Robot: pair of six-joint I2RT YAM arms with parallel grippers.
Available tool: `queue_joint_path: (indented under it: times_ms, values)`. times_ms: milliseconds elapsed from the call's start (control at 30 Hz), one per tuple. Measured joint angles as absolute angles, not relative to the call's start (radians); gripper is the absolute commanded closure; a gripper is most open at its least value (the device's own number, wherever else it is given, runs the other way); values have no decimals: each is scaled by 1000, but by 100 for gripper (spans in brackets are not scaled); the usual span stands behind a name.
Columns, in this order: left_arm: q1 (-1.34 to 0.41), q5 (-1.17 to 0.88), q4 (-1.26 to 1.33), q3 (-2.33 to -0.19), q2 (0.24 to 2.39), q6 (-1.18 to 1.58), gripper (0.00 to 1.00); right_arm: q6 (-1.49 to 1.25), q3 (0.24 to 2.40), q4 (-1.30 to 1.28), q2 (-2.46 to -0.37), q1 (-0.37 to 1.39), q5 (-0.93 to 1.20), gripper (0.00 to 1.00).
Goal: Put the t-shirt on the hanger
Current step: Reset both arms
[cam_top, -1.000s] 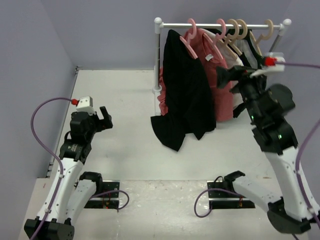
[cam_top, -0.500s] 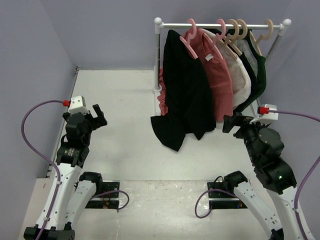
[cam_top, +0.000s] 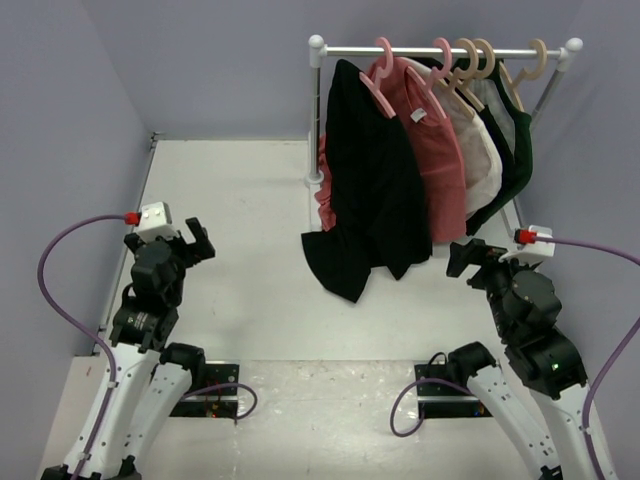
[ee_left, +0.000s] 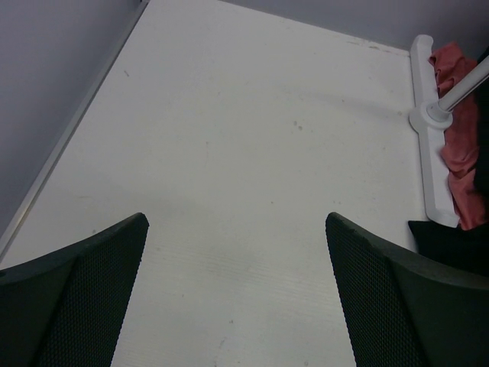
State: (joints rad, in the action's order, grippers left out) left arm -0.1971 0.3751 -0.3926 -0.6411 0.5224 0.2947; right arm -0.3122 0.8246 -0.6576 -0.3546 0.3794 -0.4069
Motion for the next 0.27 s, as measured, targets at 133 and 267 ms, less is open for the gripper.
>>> queue_joint_path:
  times_ms: [133, 267]
  values:
    - [-200, 376, -392, -641, 523, 294, 0, -314, 814, -658, -339, 379, -413, 1]
    - [-209, 375, -392, -640, 523, 294, 0, -315, 810, -658, -338, 379, -424, 1]
